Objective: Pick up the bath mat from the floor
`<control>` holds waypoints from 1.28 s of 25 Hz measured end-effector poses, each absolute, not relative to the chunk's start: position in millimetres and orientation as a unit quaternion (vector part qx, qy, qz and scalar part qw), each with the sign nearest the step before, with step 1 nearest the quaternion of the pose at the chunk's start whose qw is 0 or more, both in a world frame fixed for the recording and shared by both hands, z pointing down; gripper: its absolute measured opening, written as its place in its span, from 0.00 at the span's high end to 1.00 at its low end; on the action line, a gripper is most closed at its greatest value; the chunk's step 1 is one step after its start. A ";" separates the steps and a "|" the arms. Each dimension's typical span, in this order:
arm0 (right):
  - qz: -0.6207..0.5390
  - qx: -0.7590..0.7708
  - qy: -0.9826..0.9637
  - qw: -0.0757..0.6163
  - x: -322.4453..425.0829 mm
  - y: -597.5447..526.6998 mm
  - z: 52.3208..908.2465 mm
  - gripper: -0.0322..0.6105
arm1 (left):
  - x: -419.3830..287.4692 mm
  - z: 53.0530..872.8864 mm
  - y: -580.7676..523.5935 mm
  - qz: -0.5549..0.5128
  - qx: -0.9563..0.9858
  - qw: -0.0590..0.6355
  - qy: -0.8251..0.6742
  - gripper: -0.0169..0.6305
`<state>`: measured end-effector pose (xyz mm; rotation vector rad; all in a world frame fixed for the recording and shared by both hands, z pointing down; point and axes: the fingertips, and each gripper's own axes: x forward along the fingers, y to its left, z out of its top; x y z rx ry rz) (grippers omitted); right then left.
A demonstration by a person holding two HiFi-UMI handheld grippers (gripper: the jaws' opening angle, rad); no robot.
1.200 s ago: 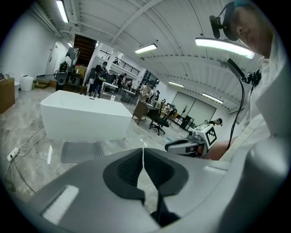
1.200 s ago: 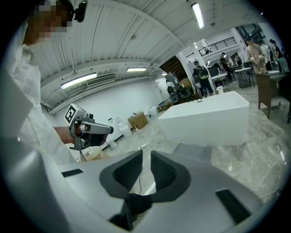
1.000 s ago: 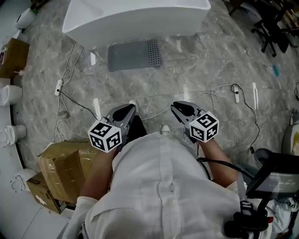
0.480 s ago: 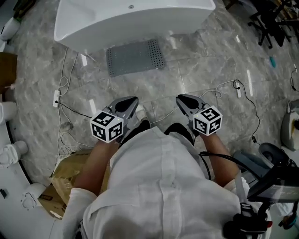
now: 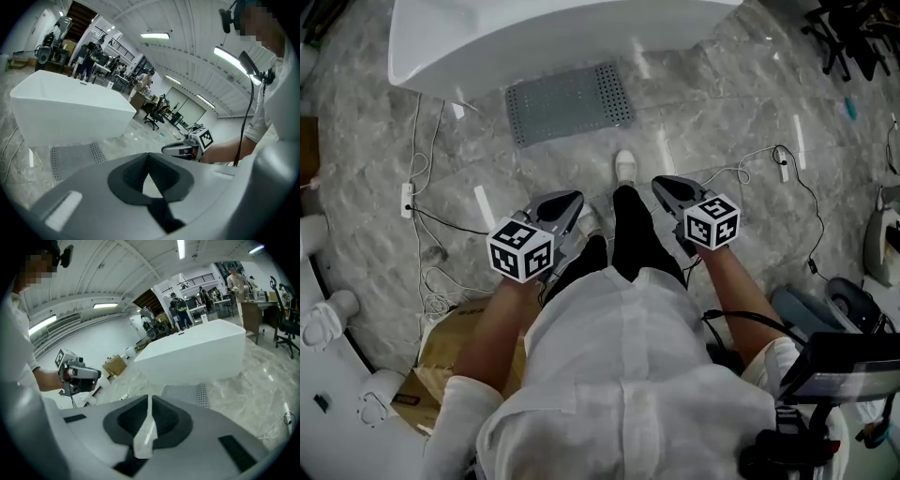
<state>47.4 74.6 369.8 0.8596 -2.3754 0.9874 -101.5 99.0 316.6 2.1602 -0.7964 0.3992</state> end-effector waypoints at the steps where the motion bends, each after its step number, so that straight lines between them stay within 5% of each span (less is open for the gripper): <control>1: 0.363 0.309 -0.853 0.210 47.1 68.3 380.5 0.92 | -100.5 323.0 95.6 0.159 0.848 0.397 -0.313 0.97; 32: 0.580 0.317 -0.736 0.146 86.3 -136.9 752.9 0.91 | -22.8 592.4 -123.8 0.208 0.795 0.481 -0.305 0.96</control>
